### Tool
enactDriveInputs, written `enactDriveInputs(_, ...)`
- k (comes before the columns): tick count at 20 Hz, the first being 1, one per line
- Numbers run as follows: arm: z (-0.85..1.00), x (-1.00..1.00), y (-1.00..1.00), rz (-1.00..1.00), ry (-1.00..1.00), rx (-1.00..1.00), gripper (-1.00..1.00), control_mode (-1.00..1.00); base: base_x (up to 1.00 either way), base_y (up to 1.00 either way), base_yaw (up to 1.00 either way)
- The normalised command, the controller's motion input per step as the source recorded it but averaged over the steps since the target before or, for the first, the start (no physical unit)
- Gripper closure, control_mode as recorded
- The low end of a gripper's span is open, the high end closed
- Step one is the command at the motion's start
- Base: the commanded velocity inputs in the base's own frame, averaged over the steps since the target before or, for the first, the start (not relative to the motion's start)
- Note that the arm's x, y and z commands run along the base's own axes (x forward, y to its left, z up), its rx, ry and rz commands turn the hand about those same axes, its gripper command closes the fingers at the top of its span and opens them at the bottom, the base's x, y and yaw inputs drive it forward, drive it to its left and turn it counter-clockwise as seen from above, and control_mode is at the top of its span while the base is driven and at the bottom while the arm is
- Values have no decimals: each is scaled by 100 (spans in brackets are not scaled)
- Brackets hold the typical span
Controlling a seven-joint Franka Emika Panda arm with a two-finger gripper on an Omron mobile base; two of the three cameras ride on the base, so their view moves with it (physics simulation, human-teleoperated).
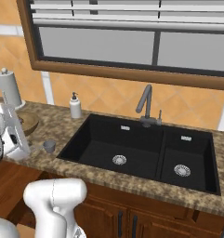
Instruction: Pick the measuring cup from the drawer and place it on the counter.
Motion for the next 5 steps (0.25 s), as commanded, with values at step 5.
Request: enactDriveInputs(5,14,-5,-11,0,1,6,-100,-100,0,0,0)
